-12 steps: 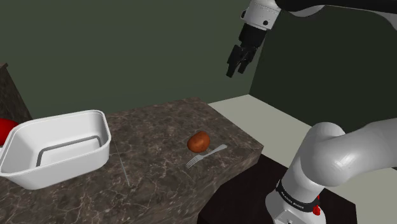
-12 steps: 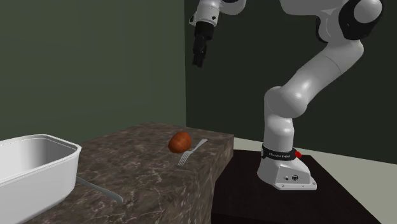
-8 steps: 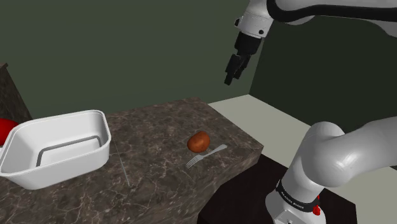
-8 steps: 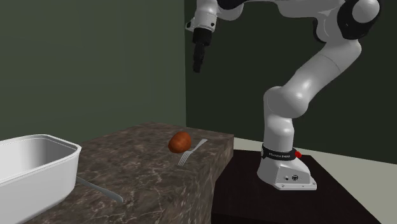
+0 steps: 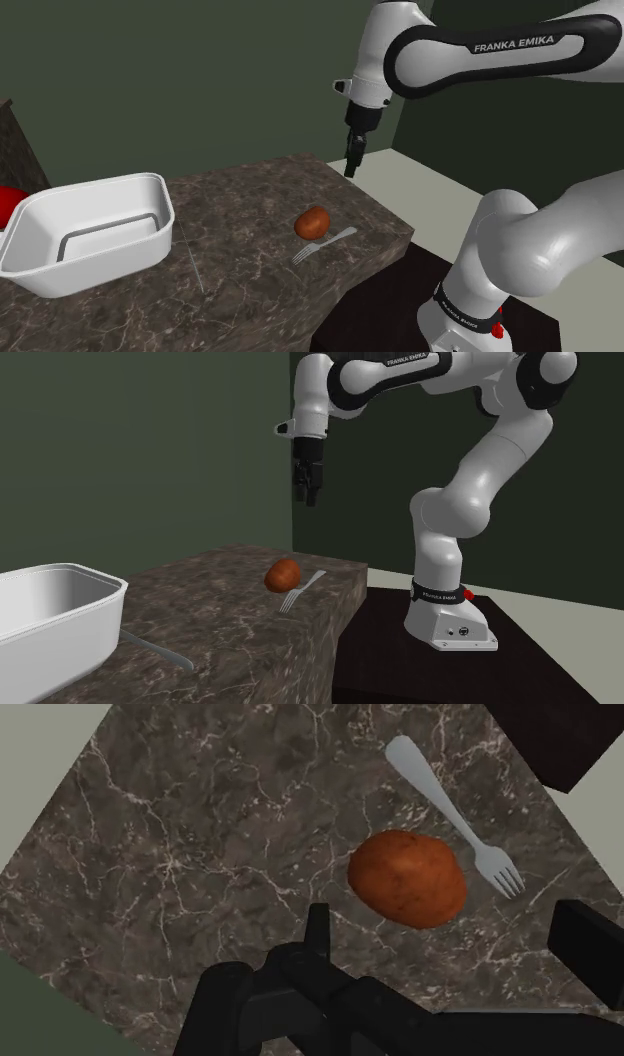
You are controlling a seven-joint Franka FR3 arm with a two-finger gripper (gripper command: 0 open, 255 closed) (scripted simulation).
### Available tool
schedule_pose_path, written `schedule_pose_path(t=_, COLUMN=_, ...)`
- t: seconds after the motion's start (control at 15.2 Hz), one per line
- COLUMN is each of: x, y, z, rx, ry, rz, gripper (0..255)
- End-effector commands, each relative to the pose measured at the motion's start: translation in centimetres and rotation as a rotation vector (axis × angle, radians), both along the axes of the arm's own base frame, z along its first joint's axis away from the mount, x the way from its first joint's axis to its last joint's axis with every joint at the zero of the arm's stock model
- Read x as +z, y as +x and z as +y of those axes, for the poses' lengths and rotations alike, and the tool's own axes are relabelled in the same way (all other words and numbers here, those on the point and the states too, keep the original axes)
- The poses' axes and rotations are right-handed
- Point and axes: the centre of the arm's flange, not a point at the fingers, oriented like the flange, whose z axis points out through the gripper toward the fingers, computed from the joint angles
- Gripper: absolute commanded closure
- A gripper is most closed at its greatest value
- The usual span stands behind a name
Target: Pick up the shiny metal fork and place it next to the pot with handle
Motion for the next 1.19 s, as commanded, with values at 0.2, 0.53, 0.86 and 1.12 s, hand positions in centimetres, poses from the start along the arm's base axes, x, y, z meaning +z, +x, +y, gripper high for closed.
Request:
schedule_pose_path(t=0.2, x=-6.5, y=-0.1, z=2.1, rx=0.28, ry=-0.05, rz=0.055, gripper=0)
schedule_pose_path(t=0.53, x=-12.9, y=-0.9, z=3.6, rx=0.554, ry=-0.101, rz=0.11, gripper=0)
schedule_pose_path(t=0.86, x=-16.9, y=-1.5, z=3.9, rx=0.656, ry=-0.119, rz=0.13, gripper=0)
schedule_pose_path(t=1.12, x=-19.0, y=-1.6, z=3.7, rx=0.656, ry=-0.119, rz=0.13, gripper=0)
